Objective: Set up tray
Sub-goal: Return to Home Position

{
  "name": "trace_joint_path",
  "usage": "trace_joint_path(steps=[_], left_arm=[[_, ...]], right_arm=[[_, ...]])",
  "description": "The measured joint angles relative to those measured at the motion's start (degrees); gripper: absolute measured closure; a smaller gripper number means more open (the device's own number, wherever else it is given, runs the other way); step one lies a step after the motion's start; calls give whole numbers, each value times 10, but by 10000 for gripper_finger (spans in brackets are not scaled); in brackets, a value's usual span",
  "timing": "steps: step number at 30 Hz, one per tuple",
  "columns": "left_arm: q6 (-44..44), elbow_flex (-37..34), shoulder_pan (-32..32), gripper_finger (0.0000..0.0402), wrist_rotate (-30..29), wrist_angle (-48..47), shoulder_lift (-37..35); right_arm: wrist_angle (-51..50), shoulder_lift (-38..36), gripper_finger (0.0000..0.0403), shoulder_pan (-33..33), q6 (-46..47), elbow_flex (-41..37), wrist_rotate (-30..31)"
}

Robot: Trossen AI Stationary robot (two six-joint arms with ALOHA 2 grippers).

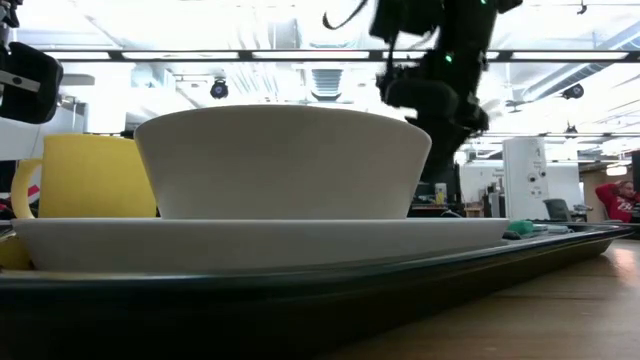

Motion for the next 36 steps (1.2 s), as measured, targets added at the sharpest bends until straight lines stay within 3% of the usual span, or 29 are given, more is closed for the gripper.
trace_joint_path(steps=[7, 11, 14, 16, 18, 22, 24, 26, 30, 36], left_arm=[[0, 0, 0, 313, 0, 0, 0], [0, 0, 0, 313, 0, 0, 0], [0, 0, 0, 313, 0, 0, 0], [0, 0, 0, 313, 0, 0, 0], [0, 0, 0, 313, 0, 0, 0], [0, 0, 0, 313, -1, 0, 1], [0, 0, 0, 313, -1, 0, 1], [0, 0, 0, 313, -3, 0, 1], [0, 0, 0, 313, -3, 0, 1], [0, 0, 0, 313, -2, 0, 1]], right_arm=[[-1, -1, 335, 7, -69, 26, 31], [12, -19, 335, 41, -95, -2, 137], [85, -66, 335, 79, -119, -57, 212], [182, -120, 335, 99, -155, -113, 215], [319, -183, 335, 110, -211, -182, 172], [654, -299, 335, 95, -351, -325, -51], [748, -339, 335, 80, -399, -364, -140], [748, -374, 335, 67, -419, -385, -137], [721, -439, 335, 27, -422, -422, -68], [720, -526, 335, -51, -422, -470, -176]])
